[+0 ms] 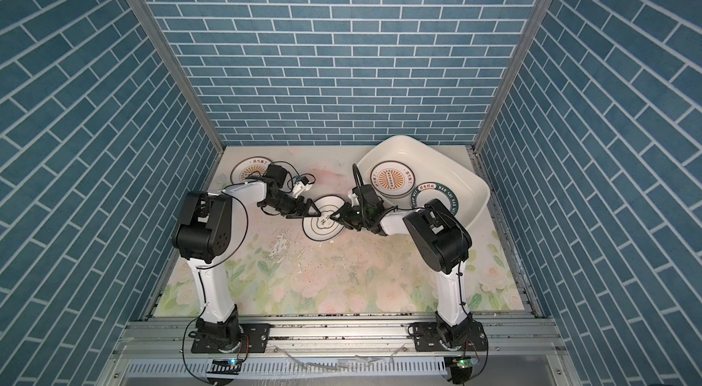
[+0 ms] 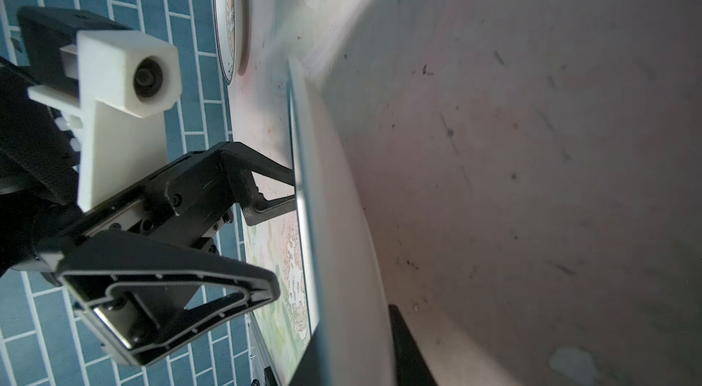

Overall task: Place the plates into the plastic bin on the countertop
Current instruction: Pick up the plate from the center of the table.

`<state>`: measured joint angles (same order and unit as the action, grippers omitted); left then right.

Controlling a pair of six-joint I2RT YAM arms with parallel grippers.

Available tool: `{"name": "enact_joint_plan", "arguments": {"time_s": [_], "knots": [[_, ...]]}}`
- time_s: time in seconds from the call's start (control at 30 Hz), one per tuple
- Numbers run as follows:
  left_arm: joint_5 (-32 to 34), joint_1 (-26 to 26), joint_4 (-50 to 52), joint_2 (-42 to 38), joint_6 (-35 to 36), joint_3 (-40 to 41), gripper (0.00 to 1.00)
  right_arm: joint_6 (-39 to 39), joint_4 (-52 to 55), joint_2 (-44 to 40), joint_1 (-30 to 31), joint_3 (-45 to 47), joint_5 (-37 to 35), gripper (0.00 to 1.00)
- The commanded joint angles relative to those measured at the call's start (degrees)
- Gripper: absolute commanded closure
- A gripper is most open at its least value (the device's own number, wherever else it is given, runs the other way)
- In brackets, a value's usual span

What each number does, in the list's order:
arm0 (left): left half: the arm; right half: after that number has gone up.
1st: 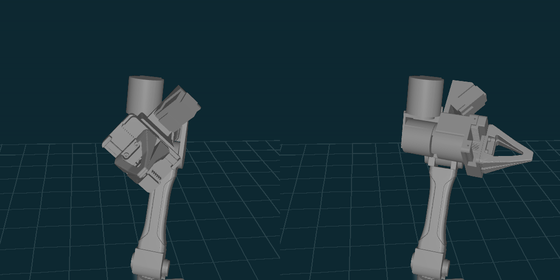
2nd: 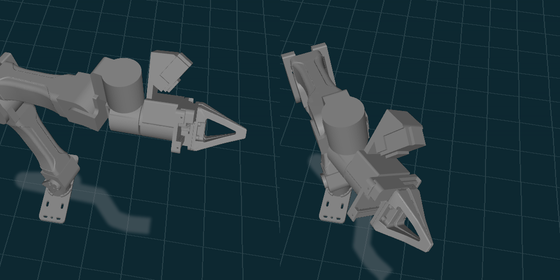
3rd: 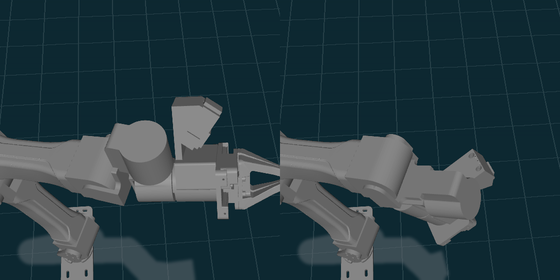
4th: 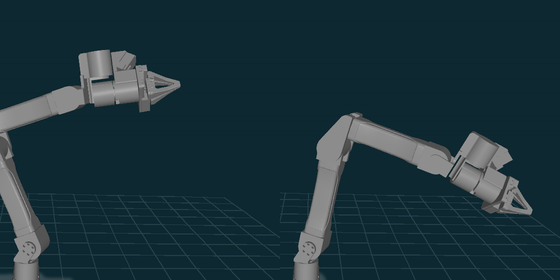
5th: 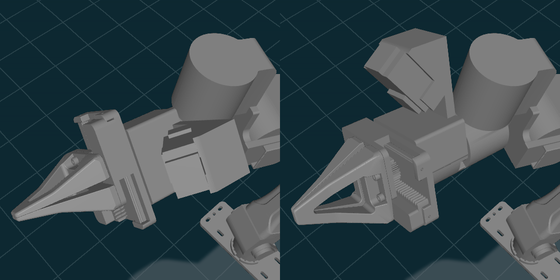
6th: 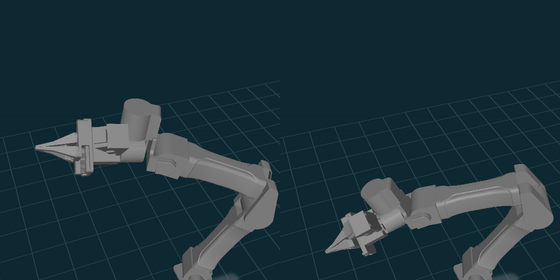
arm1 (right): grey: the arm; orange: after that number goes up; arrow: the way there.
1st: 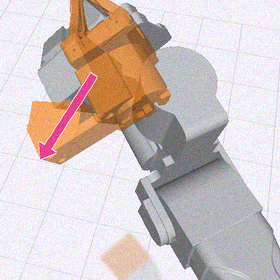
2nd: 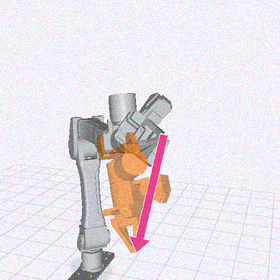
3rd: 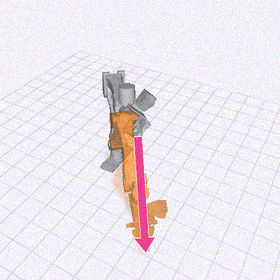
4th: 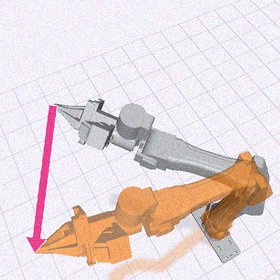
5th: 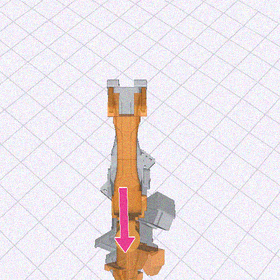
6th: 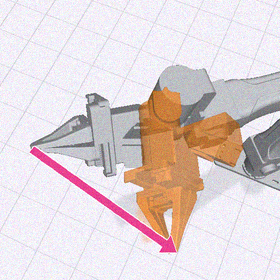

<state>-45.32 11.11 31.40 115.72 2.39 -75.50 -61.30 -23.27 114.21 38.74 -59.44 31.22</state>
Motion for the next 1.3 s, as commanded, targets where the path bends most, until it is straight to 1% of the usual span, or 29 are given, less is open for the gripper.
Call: {"name": "enact_joint_plan", "arguments": {"time_s": [0.0, 0.4, 0.57, 0.83, 1.27], "knots": [[0.52, 0.66, 3.75, 0.73, 0.68, 1.48, 0.15, -1.10, -3.00, -1.97, 0.63, 0.67, 1.12, 0.78], [1.09, 0.51, 3.78, -0.39, 1.31, 1.60, 0.14, -1.36, -3.72, -3.19, 0.55, 1.38, 1.29, 0.80], [1.11, 0.44, 3.82, -0.32, 1.41, 1.59, 0.13, -1.58, -4.51, -3.23, 0.53, 1.49, 1.47, 0.83], [1.20, -0.02, 4.11, -0.75, 1.59, 1.21, 0.13, -1.84, -5.12, -3.60, 0.11, 1.70, 1.73, 0.83], [1.88, -2.39, 4.97, -2.78, 2.09, 0.55, 0.12, -3.66, -8.00, -4.27, -1.08, 2.22, 3.04, 0.83]]}}
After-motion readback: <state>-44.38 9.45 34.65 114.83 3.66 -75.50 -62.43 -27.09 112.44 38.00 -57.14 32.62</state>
